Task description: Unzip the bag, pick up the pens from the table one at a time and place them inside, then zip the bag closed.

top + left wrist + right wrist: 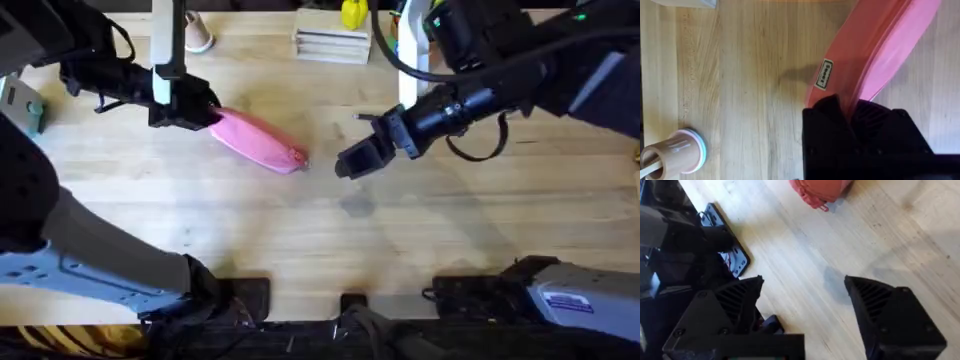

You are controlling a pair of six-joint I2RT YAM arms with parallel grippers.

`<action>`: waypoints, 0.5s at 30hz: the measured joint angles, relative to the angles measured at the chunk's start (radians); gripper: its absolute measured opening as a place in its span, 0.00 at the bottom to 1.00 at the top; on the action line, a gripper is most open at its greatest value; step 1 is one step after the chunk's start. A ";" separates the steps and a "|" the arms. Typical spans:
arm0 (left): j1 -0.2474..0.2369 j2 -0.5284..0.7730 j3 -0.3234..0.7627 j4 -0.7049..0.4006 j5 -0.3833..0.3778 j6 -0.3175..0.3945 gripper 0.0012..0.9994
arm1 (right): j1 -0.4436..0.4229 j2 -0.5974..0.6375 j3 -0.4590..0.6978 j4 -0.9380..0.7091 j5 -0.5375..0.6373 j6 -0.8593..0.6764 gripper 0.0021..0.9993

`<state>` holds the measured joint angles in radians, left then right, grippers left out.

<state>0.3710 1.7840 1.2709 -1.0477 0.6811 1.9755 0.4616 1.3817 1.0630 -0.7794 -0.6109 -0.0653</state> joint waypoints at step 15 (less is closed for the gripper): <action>0.000 0.000 0.000 0.001 0.000 0.000 0.04 | 0.118 0.360 -0.001 0.435 -0.003 0.089 1.00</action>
<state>0.3710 1.7840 1.2709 -1.0470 0.6815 1.9755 0.5791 1.7416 1.0625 -0.3441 -0.6140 0.0233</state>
